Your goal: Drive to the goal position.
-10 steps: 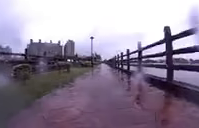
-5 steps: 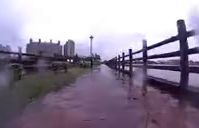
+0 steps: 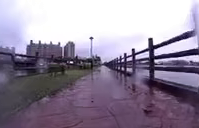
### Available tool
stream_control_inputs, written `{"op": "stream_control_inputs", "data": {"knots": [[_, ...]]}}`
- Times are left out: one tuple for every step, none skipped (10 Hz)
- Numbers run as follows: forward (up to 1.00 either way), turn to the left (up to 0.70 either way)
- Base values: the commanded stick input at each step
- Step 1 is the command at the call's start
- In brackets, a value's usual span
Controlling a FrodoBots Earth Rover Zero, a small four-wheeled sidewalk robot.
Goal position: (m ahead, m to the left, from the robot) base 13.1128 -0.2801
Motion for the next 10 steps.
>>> {"op": "stream_control_inputs", "data": {"knots": [[1.0,0.0],[1.0,0.0],[1.0,0.0],[1.0,0.0],[1.0,0.0],[1.0,0.0],[1.0,0.0],[1.0,0.0],[1.0,0.0],[1.0,0.0]]}}
